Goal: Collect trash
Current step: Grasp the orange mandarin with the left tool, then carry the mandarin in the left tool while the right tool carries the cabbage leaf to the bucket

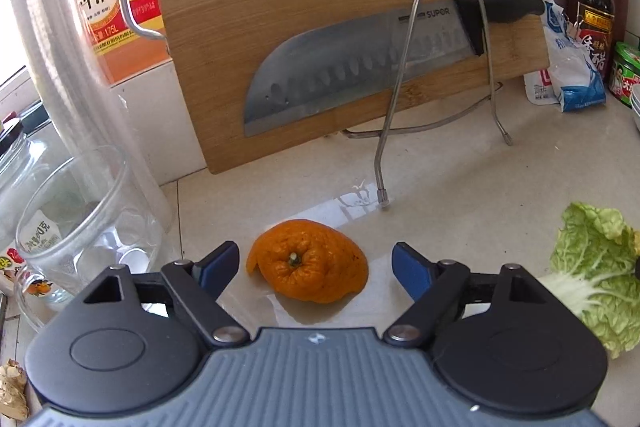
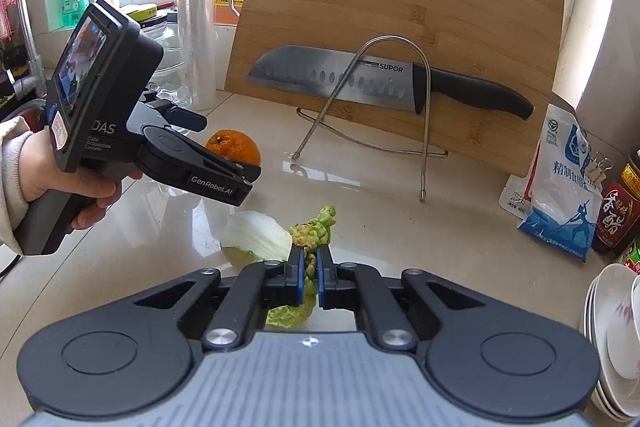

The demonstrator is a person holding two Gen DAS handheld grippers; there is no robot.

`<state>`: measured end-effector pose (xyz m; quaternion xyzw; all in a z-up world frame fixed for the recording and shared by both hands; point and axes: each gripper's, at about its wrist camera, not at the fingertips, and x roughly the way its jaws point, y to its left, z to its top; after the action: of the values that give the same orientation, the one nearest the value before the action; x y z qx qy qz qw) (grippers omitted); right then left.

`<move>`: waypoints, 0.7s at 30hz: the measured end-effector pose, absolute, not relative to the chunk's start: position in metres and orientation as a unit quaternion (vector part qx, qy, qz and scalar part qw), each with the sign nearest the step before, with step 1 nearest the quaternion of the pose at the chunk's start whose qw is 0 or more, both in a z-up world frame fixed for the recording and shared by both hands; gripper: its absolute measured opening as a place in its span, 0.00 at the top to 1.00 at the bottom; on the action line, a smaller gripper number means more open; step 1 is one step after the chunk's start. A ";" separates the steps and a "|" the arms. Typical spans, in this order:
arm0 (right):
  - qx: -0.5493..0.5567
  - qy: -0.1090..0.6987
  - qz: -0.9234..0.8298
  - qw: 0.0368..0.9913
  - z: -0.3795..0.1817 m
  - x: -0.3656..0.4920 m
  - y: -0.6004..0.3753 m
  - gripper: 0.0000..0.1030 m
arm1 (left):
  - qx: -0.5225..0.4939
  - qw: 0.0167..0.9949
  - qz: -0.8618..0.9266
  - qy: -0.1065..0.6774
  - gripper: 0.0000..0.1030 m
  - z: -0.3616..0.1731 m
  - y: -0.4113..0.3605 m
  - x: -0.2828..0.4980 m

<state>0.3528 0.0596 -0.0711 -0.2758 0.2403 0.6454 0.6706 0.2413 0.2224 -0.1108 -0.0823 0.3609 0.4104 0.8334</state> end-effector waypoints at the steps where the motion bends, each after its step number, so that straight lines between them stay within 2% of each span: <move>1: -0.276 0.241 0.646 0.670 -0.071 0.353 0.060 0.92 | -0.086 0.832 0.411 0.363 0.27 -0.112 0.224 0.242; 3: -0.275 0.241 0.645 0.670 -0.072 0.353 0.060 0.92 | -0.094 0.827 0.414 0.367 0.39 -0.115 0.228 0.244; 9: -0.274 0.239 0.644 0.673 -0.069 0.352 0.058 0.92 | -0.101 0.831 0.408 0.364 0.50 -0.112 0.224 0.233; 13: -0.277 0.240 0.642 0.673 -0.066 0.351 0.054 0.92 | -0.104 0.838 0.389 0.368 0.54 -0.105 0.216 0.225; 21: -0.281 0.241 0.627 0.685 -0.054 0.346 0.028 0.92 | -0.086 0.866 0.314 0.380 0.56 -0.076 0.181 0.204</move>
<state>0.3462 0.0280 -0.0539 -0.2814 0.2406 0.6273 0.6851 0.2037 0.1811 -0.0756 -0.0856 0.3805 0.3141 0.8656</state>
